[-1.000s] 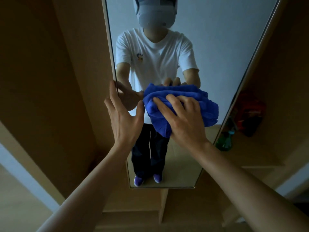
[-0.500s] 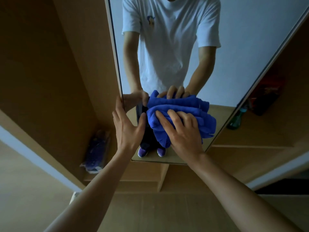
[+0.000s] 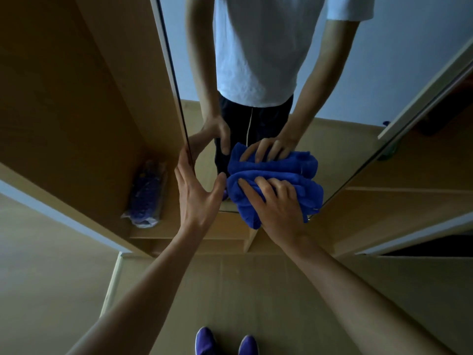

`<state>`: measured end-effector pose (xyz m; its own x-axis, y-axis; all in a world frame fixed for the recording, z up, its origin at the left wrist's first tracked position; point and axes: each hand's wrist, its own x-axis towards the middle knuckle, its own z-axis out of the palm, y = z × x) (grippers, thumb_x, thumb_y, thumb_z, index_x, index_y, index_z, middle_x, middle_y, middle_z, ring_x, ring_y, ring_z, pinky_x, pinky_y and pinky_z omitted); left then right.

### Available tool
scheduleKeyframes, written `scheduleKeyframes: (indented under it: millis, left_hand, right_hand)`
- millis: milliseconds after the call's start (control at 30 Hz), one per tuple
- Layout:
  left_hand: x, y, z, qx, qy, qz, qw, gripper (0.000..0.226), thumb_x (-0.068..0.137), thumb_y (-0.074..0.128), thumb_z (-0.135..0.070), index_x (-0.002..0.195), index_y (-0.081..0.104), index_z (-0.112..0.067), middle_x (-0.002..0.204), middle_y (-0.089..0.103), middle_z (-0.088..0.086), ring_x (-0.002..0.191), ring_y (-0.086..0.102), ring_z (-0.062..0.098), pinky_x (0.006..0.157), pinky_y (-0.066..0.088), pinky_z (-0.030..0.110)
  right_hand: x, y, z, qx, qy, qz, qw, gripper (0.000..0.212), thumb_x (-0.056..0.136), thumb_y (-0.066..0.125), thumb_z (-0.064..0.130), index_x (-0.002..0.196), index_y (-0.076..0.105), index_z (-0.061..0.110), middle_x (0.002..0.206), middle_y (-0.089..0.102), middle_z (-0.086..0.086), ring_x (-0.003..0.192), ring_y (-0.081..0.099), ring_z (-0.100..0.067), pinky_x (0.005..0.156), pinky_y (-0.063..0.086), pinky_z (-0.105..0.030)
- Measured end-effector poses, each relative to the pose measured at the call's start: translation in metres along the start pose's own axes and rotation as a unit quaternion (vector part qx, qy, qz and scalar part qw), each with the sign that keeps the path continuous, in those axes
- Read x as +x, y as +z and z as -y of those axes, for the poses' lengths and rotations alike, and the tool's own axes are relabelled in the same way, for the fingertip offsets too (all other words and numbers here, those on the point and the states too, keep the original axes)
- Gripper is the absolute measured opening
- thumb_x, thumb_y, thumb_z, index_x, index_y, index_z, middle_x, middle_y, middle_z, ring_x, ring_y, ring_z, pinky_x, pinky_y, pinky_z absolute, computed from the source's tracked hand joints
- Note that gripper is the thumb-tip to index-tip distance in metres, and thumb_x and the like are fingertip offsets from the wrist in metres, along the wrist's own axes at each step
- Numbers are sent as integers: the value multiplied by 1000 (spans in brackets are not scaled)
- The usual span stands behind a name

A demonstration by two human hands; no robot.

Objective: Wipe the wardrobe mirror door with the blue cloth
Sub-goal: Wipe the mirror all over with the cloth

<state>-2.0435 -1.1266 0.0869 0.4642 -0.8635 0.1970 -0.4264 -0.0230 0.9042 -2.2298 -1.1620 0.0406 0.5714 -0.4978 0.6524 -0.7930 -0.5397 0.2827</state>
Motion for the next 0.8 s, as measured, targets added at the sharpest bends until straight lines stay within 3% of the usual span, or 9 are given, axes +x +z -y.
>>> scheduleKeyframes:
  millis: [100, 333, 400, 467, 567, 700, 800]
  left_hand:
    - [-1, 5, 12, 5, -5, 0, 1000, 94, 91, 73, -26, 161, 11, -22, 148, 22, -12, 125, 18, -31, 97, 20, -6]
    - [-8, 13, 21, -5, -24, -11, 1000, 95, 91, 72, -20, 162, 10, -21, 164, 20, -1, 144, 24, -2, 114, 29, 23]
    - [-10, 17, 28, -3, -34, -10, 999, 95, 90, 73, -20, 162, 10, -21, 165, 20, 0, 144, 24, -3, 112, 28, 15]
    - [-14, 23, 37, 4, -53, -4, 999, 94, 90, 73, -23, 162, 11, -22, 164, 21, -1, 135, 23, -14, 102, 23, 1]
    - [-19, 29, 49, 6, -72, -4, 997, 93, 91, 72, -28, 161, 12, -23, 163, 21, -2, 127, 20, -27, 97, 20, -4]
    - [-24, 32, 56, 8, -80, 0, 997, 93, 92, 72, -30, 162, 10, -25, 166, 18, -5, 143, 21, -7, 99, 20, 2]
    - [-30, 32, 55, 20, -92, 10, 996, 95, 91, 71, -24, 162, 7, -26, 167, 16, -6, 142, 19, -8, 98, 22, 5]
  right_hand:
    - [-24, 23, 7, 19, 0, 37, 999, 50, 92, 65, 22, 141, 55, 26, 129, 56, -6, 109, 48, -29, 94, 38, -42]
    - [-68, 57, 22, 83, 14, 135, 987, 60, 85, 71, 11, 142, 55, 23, 128, 61, -8, 112, 55, -29, 96, 45, -44]
    - [-73, 63, 24, 101, 13, 158, 982, 59, 86, 68, 10, 142, 54, 22, 127, 61, -9, 111, 57, -29, 96, 48, -44]
    - [-79, 68, 27, 126, 17, 189, 974, 61, 84, 69, 6, 142, 55, 20, 125, 61, -9, 108, 58, -29, 95, 49, -43]
    - [-87, 74, 31, 148, 30, 253, 956, 65, 77, 77, 4, 137, 59, 17, 119, 63, -8, 101, 62, -27, 93, 52, -42]
    - [-90, 73, 31, 189, 58, 335, 921, 67, 77, 75, 3, 140, 55, 15, 122, 61, -8, 106, 60, -27, 96, 50, -40]
    - [-77, 61, 26, 213, 77, 354, 907, 56, 81, 68, 2, 135, 56, 12, 116, 60, -7, 105, 59, -29, 93, 48, -40]
